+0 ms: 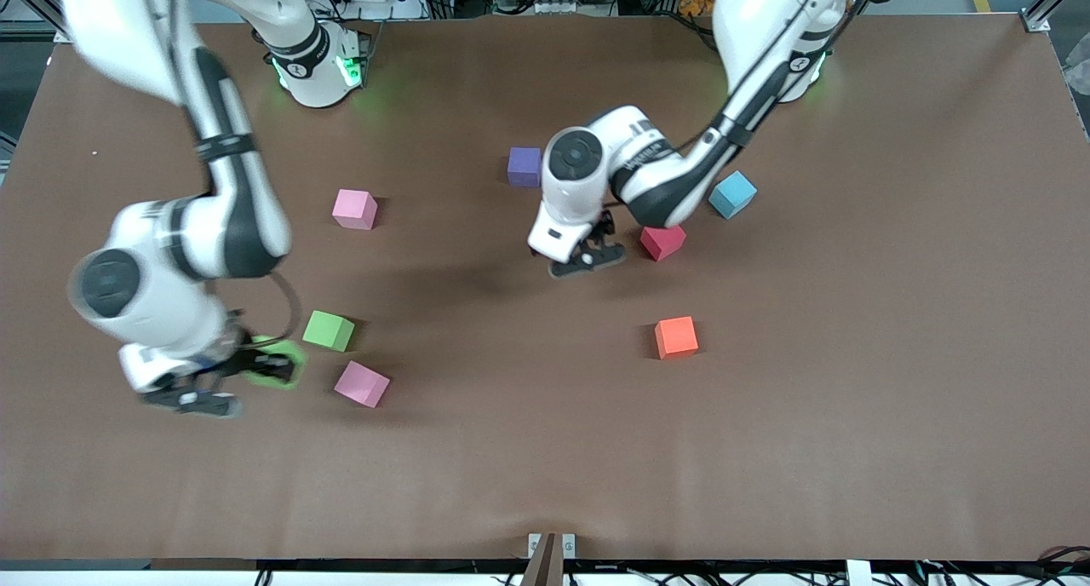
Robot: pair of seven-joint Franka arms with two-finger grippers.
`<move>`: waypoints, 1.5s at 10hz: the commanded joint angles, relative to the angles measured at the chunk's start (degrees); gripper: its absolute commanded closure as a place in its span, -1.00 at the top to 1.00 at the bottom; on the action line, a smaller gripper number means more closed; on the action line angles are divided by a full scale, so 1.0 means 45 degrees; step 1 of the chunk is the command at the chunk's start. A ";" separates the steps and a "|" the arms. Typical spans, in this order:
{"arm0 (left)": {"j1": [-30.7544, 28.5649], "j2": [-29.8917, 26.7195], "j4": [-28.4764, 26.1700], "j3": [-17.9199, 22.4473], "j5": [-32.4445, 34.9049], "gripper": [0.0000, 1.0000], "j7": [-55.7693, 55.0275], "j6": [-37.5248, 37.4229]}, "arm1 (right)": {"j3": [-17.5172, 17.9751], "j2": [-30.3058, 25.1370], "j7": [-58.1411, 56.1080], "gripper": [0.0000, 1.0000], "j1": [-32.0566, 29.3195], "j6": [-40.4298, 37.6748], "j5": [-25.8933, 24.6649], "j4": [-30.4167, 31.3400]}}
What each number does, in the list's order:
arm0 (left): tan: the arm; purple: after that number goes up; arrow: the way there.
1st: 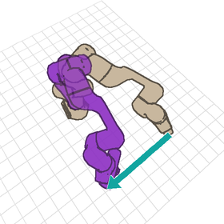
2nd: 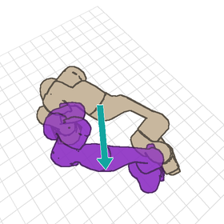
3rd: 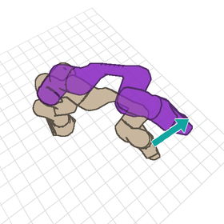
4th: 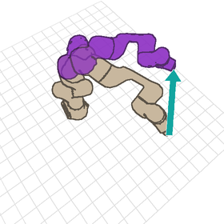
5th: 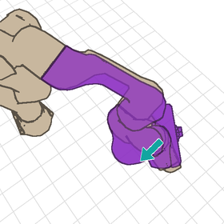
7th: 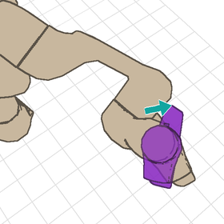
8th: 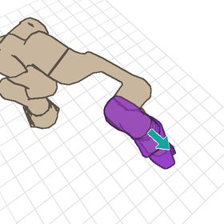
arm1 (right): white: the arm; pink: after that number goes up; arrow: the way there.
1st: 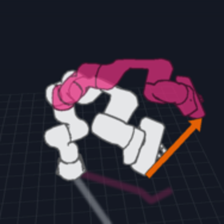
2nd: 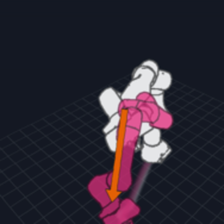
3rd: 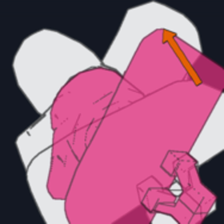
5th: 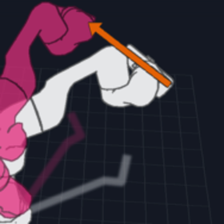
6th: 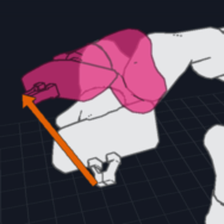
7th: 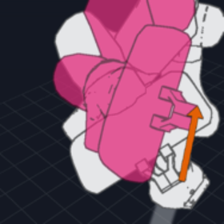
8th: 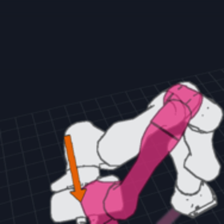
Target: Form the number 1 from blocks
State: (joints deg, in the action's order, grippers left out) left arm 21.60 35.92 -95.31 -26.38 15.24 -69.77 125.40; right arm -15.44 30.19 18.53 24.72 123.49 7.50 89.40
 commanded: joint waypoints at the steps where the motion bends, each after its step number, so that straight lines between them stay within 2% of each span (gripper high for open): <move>1: -0.0830 -0.0229 -0.0011 -0.0096 0.0324 1.00 0.0561 -0.0132 | -0.1078 -0.0264 0.1887 0.10 0.2698 -0.0274 0.0597 0.0484; 3: -0.1651 -0.0268 -0.0011 -0.0096 0.0324 1.00 0.1108 -0.0151 | -0.1177 -0.0439 0.3804 0.10 0.4343 -0.0138 0.0656 0.0951; 6: -0.2901 -0.0288 -0.0011 -0.0095 0.0324 1.00 0.2239 -0.0151 | -0.1062 -0.1610 0.4607 0.10 0.6140 0.1593 0.1145 0.3914; 10: -0.4542 -0.0055 0.0337 -0.0076 0.0305 1.00 0.3240 -0.0151 | -0.0437 -0.1903 0.6506 0.10 0.7940 0.2204 0.1106 0.4778; 12: -0.4584 0.0200 0.0652 -0.0037 0.0324 1.00 0.3259 -0.0151 | 0.0380 -0.2100 0.6817 0.10 0.8178 0.3740 0.1029 0.6142; 15: -0.4409 0.0492 0.0672 -0.0017 0.0266 1.00 0.3278 -0.0132 | 0.0462 -0.2003 0.7540 0.10 0.8900 0.3963 0.0970 0.6402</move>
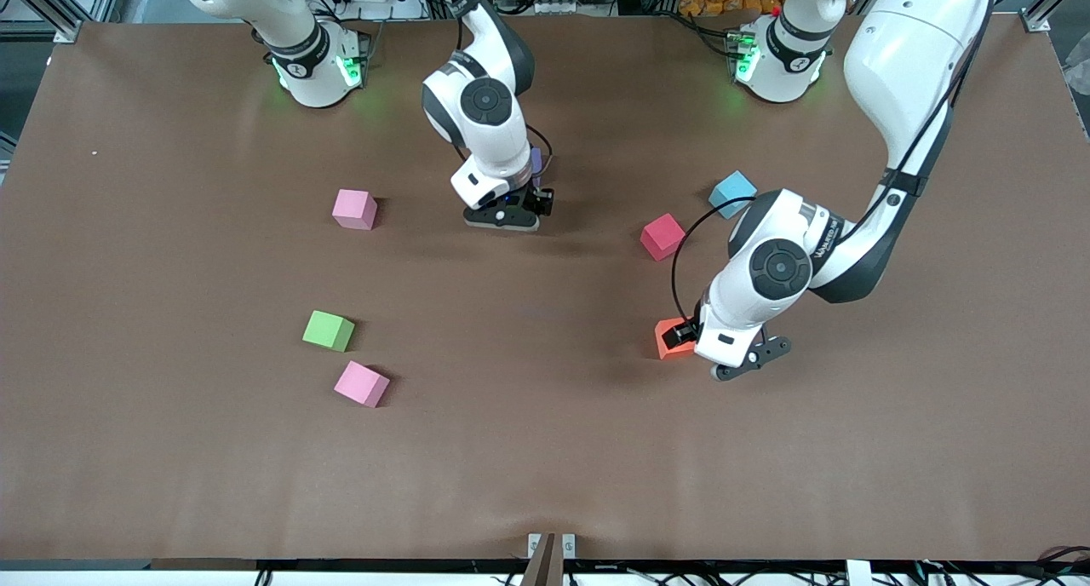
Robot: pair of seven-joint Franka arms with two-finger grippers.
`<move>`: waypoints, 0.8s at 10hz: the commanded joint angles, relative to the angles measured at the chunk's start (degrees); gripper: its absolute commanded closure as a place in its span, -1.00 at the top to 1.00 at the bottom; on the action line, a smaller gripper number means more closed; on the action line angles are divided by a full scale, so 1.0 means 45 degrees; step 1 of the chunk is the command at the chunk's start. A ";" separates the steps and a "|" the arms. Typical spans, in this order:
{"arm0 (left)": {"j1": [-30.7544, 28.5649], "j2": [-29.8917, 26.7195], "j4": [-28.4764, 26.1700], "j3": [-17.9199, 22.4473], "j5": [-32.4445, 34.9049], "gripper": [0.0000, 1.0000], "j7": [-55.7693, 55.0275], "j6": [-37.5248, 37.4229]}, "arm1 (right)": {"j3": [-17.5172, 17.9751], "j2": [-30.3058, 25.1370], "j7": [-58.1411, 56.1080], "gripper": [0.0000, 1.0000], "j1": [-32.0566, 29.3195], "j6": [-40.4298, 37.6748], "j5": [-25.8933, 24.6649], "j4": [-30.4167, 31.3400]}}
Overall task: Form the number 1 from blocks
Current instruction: 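Grasp the orange cube with the left gripper while the right places green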
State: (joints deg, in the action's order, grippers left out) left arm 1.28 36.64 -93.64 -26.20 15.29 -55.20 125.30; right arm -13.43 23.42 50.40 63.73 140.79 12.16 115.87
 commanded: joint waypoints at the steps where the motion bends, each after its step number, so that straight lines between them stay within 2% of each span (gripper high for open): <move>1: 0.0125 0.0393 0.0282 -0.0056 0.0312 1.00 0.0196 -0.0110 | 0.0054 -0.0517 0.0460 0.10 0.0252 0.0138 -0.0084 0.0734; 3: 0.0145 0.0588 0.0282 -0.0056 0.0760 1.00 0.0588 -0.0110 | 0.0035 -0.0498 0.0460 0.10 0.0447 0.0158 -0.0104 0.1009; 8: 0.0496 0.0686 0.0282 -0.0056 0.0703 1.00 0.0412 -0.0110 | 0.0054 -0.0225 0.0576 0.10 0.0623 0.0586 -0.0104 0.1224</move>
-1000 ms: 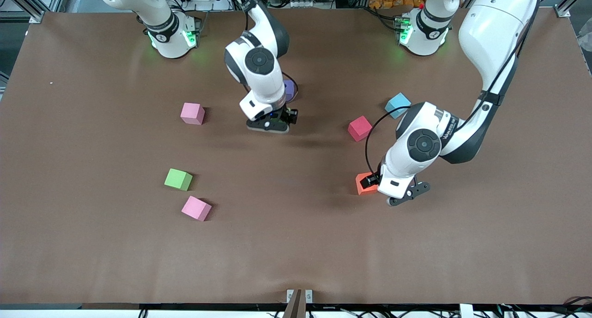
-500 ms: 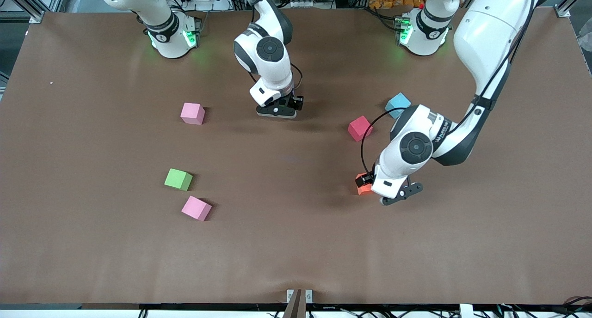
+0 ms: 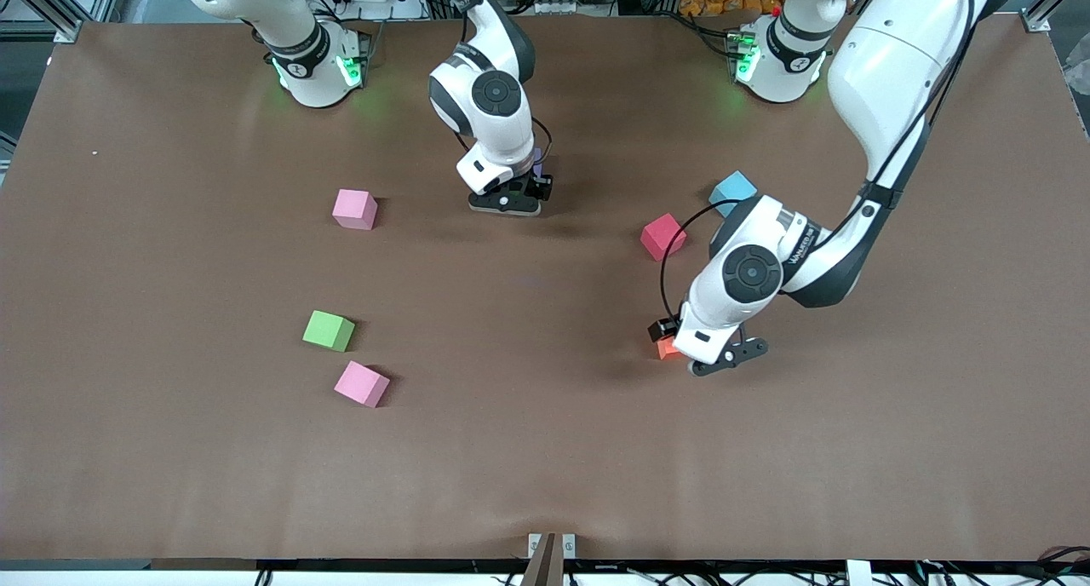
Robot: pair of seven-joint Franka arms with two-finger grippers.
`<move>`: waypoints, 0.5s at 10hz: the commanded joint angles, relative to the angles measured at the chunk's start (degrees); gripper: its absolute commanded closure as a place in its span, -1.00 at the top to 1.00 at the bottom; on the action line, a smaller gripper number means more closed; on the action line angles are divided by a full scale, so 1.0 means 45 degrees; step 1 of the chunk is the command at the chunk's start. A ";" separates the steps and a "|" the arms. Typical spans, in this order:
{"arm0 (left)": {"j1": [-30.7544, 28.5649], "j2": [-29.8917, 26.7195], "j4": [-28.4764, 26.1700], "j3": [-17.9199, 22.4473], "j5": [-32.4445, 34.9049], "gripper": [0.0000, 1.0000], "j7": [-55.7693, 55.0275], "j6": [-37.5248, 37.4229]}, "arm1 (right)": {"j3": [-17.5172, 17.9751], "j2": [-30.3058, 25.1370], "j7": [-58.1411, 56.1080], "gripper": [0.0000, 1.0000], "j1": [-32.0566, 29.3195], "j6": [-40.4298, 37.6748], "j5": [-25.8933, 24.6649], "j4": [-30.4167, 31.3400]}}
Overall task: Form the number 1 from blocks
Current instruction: 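Grasp the orange cube with the left gripper while the right places green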
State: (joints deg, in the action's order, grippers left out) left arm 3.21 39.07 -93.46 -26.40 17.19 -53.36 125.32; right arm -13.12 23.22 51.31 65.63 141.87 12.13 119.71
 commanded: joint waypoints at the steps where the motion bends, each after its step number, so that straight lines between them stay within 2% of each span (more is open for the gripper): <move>1: 0.0068 0.0224 0.0242 -0.0011 0.0301 1.00 0.0002 -0.0114 | -0.0014 -0.0142 0.0394 0.10 0.0297 0.0349 -0.0097 0.0370; 4: 0.0146 0.0303 0.0242 0.0066 0.0301 1.00 0.0040 -0.0114 | -0.0014 -0.0141 0.0492 0.10 0.0395 0.0369 -0.0097 0.0390; 5: 0.0204 0.0399 0.0242 0.0260 0.0301 1.00 0.0060 -0.0075 | -0.0014 -0.0083 0.0492 0.16 0.0395 0.0369 -0.0097 0.0390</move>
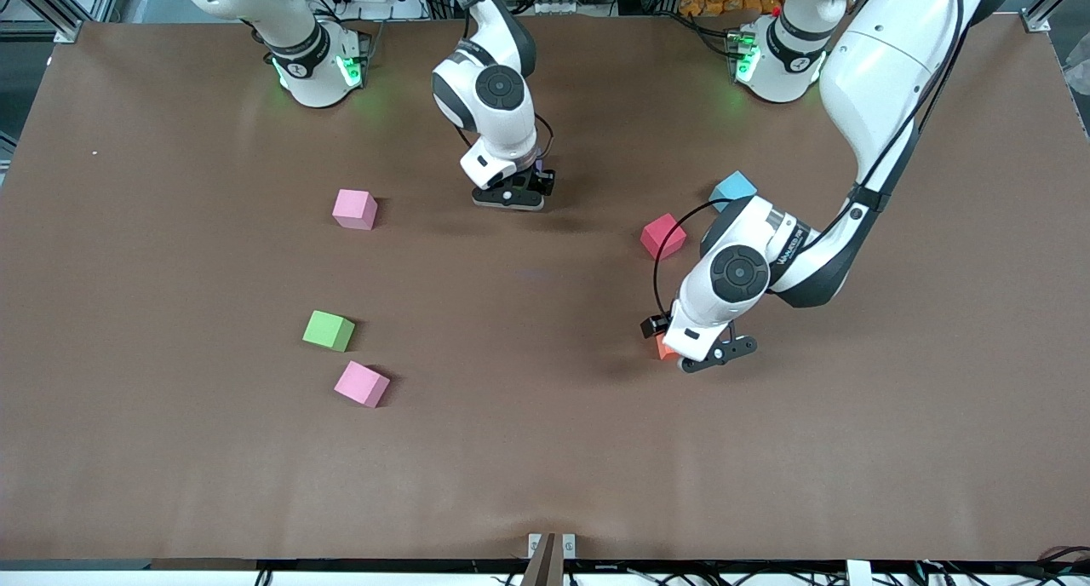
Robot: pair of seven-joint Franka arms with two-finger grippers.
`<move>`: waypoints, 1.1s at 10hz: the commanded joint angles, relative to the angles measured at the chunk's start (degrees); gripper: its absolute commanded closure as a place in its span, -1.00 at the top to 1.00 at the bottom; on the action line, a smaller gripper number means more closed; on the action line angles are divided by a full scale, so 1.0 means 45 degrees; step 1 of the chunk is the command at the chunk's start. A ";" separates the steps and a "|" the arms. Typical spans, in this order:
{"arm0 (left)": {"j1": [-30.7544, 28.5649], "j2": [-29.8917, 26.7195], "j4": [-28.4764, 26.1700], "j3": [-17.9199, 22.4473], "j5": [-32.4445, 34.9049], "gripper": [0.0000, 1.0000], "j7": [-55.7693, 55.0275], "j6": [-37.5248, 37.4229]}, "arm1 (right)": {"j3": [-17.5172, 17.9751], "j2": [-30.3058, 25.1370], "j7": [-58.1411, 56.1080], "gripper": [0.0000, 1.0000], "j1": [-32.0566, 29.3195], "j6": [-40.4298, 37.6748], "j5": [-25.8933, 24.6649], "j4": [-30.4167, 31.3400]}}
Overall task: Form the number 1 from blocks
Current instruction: 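Grasp the orange cube with the left gripper while the right places green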
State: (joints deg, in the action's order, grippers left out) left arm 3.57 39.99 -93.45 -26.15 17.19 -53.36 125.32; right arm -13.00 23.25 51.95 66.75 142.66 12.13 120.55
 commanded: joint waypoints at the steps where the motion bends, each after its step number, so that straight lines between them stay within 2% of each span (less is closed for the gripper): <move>1: 0.0203 0.0310 0.0277 0.0321 0.0301 1.00 0.0157 0.0003 | -0.0041 -0.0069 0.0350 0.25 0.0204 0.0193 -0.0116 0.0203; 2: 0.0204 0.0389 0.0413 0.0438 0.0320 1.00 0.0216 0.0023 | -0.0060 -0.0088 0.0350 0.99 0.0205 0.0193 -0.0117 0.0203; 6: 0.0554 0.1305 0.1252 0.0478 0.0652 1.00 0.0021 0.0062 | -0.0177 -0.0321 0.0350 1.00 0.0010 0.0154 -0.0136 0.0203; 8: 0.0594 0.1463 0.1332 0.0498 0.0652 1.00 0.0021 0.0101 | -0.0178 -0.1584 0.0311 1.00 -0.0980 -0.0002 -0.0368 0.0667; 10: 0.0575 0.1484 0.1313 0.0498 0.0981 1.00 0.0118 0.0238 | -0.0080 -0.2759 0.0233 1.00 -0.2135 -0.0817 -0.1460 0.1023; 11: 0.0575 0.1484 0.1313 0.0478 0.1236 0.11 0.0158 0.0238 | -0.0060 -0.2996 0.0233 1.00 -0.2487 -0.1171 -0.1542 0.1004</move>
State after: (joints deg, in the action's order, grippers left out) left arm 5.59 46.12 -88.69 -24.36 20.42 -53.07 126.15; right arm -14.27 14.45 52.46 57.57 138.99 7.04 121.90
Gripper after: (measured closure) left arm 0.013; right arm 0.000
